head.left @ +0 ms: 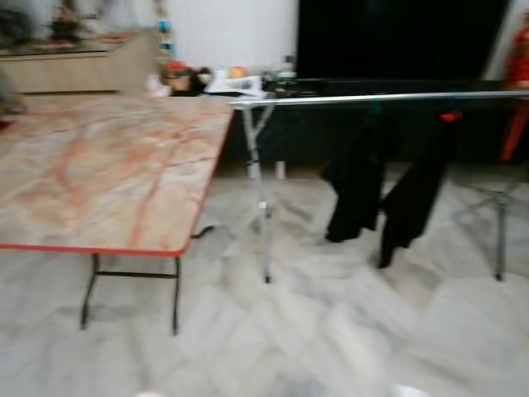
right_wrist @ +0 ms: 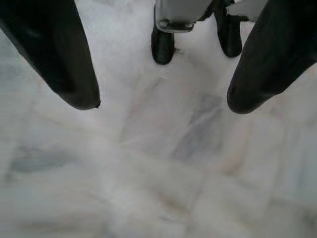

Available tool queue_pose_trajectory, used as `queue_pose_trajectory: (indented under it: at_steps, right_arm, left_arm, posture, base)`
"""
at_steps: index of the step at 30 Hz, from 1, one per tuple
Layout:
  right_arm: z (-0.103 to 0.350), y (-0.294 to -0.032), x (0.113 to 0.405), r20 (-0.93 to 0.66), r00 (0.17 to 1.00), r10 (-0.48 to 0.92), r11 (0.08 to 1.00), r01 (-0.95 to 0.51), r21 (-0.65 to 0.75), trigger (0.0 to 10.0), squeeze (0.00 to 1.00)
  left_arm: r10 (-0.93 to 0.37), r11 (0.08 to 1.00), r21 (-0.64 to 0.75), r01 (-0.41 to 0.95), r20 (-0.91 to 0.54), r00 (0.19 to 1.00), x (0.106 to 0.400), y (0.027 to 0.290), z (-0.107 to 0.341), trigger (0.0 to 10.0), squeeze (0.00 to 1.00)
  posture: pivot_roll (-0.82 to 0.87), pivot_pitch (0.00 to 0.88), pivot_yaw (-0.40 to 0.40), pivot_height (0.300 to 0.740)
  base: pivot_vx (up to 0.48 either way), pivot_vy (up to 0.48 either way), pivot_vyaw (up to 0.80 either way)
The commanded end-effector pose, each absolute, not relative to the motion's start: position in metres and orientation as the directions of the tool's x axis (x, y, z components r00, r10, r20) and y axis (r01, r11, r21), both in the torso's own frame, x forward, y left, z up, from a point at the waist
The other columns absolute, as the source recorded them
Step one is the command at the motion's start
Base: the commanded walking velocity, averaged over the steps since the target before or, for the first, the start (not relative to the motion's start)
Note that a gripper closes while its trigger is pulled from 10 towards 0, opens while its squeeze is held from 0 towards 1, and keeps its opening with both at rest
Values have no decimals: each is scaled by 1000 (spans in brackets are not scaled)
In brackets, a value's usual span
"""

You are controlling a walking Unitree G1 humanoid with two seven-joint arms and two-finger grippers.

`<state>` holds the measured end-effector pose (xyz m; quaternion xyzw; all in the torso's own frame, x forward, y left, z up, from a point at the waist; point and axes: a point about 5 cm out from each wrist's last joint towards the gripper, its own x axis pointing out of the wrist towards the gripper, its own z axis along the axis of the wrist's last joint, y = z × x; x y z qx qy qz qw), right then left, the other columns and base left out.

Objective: Hang hanger

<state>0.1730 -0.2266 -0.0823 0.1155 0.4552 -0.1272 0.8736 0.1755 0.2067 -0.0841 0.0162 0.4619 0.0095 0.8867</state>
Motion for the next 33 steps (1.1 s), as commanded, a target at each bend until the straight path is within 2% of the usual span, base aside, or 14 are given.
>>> queue_pose_trajectory:
  at_steps: [1,29,33]
  right_arm:
    - [-86,-217,169,-837,539,-89,934,338,118,10000,0]
    - [-86,-219,167,-834,546,-79,931,339,134,10000,0]
    - [-86,-219,167,-833,548,-79,929,344,138,10000,0]
  left_arm:
    - [21,1000,29,4,-821,571,174,208,-85,10000,0]
    - [-16,991,60,116,-823,568,175,205,-84,10000,0]
    - [16,971,160,178,-785,619,181,207,-80,10000,0]
  posture:
    - [143,13,24,740]
    - [147,0,12,740]
    - [145,4,11,740]
  base:
    - [0,0,0]
    - [0,0,0]
    - [199,0,0]
